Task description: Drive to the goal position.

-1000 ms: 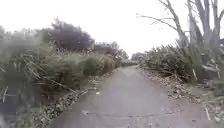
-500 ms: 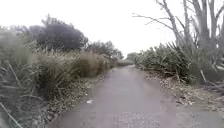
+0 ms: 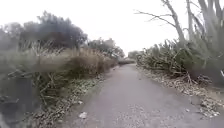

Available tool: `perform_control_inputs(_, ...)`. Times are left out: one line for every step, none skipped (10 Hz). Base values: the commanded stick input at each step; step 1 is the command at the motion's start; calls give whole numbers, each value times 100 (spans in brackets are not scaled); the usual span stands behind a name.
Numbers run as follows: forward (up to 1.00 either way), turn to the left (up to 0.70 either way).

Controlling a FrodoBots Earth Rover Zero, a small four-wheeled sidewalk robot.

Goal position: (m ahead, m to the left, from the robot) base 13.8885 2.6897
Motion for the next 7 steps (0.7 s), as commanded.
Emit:
perform_control_inputs(85,0)
perform_control_inputs(85,0)
perform_control_inputs(85,0)
perform_control_inputs(85,0)
perform_control_inputs(85,0)
perform_control_inputs(85,0)
perform_control_inputs(85,0)
